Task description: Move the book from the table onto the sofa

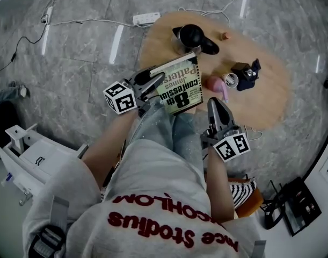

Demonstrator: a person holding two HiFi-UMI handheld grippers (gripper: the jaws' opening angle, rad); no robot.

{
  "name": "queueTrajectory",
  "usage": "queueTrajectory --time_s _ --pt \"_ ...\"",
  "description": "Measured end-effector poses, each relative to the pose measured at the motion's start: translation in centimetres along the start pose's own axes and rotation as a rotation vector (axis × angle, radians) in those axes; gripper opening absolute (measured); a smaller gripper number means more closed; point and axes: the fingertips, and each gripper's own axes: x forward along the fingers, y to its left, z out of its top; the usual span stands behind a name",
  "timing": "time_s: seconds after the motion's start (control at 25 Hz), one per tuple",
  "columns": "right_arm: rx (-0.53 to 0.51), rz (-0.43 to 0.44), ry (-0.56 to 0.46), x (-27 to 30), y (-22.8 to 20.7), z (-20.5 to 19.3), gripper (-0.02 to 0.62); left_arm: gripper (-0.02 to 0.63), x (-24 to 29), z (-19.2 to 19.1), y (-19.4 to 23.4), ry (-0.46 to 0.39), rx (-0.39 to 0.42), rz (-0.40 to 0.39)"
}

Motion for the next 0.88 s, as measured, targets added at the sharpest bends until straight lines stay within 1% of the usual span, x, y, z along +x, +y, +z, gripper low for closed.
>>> queueTrajectory --time_s 0.16,0.28,0.4,0.48,0.6,0.72,0.88 --pt "-0.019 -0.008 -0.029 -1.0 0.6 1.3 0.029 0.183 0.2 1.1 -2.6 0.033 0.110 -0.011" --pt "-0.034 -0.010 -0.049 -1.8 1.2 2.4 0.029 0.183 0.3 2.2 -4.4 0.038 0.169 -0.017" --pt "-0.051 -0.013 -0.069 -2.5 1.6 3.6 0.029 0.181 0.3 3.8 -6.2 0.017 0.188 -0.040" --pt "-0.066 -0.014 -0.084 -3.0 2.0 4.6 0.029 0.181 0.3 5.1 -7.5 0.000 0.219 -0.052" --pt "-0.092 -0.017 -0.114 -4.0 2.7 6.3 0.029 0.181 0.2 7.0 -10.0 -0.007 0.305 -0.072" --pt "-0.116 -0.019 -0.148 -4.9 3.3 8.0 0.029 0.181 0.5 8.9 -12.6 -0.024 0.390 -0.110" --pt "-0.171 -0.021 -0.173 -5.9 4.6 9.5 0.029 0.179 0.4 11.3 -15.6 -0.070 0.461 -0.148"
